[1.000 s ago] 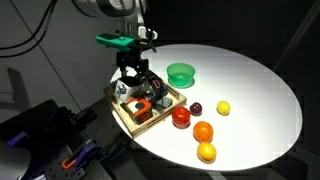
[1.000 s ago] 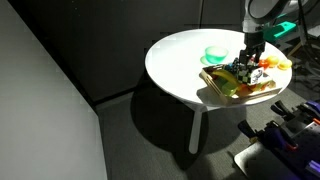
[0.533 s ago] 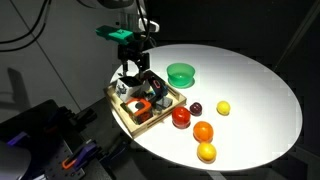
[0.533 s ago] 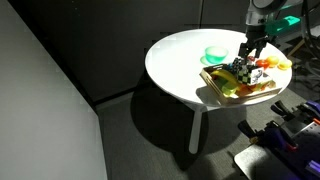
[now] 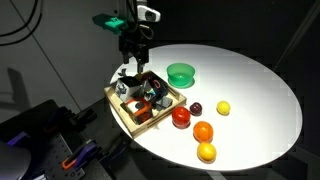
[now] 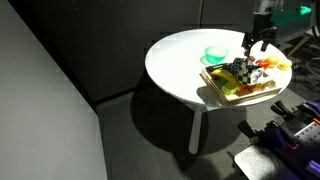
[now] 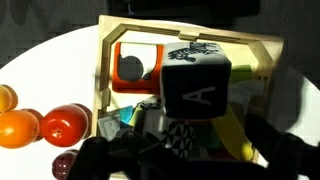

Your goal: Pick up the block with the letter a on it and put it in the tray

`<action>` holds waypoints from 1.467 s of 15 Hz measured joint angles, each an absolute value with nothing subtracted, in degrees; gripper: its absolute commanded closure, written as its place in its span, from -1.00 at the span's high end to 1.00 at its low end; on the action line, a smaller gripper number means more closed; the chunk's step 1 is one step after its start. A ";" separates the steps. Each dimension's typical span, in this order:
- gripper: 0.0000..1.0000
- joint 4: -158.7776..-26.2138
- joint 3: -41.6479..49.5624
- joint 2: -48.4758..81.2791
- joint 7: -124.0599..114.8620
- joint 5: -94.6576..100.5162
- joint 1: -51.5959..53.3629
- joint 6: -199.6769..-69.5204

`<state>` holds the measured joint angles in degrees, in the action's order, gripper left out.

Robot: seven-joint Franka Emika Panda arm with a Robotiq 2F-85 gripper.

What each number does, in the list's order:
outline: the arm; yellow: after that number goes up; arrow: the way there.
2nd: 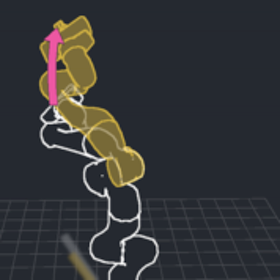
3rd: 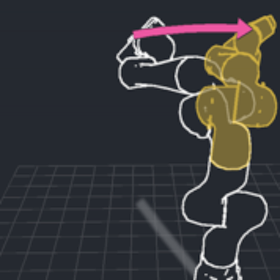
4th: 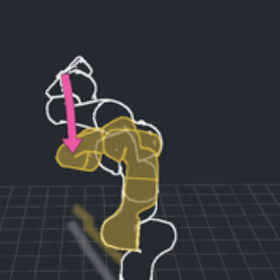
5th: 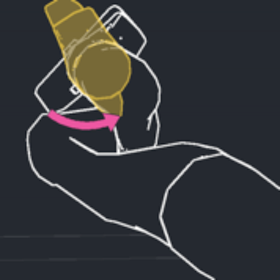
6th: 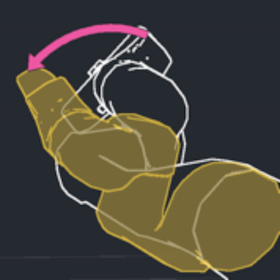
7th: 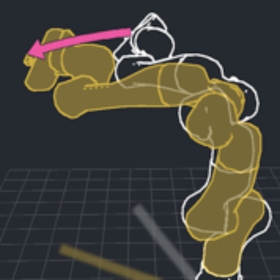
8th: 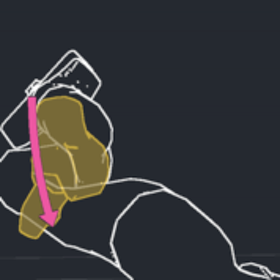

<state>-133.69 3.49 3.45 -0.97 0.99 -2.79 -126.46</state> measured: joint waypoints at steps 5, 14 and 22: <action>1.00 -133.78 3.90 -1.32 -6.86 1.67 -3.05 -119.00; 1.00 -138.56 3.98 -12.39 -8.85 3.86 -3.80 -112.93; 1.00 -147.07 3.99 -23.60 -6.24 5.59 -4.33 -121.35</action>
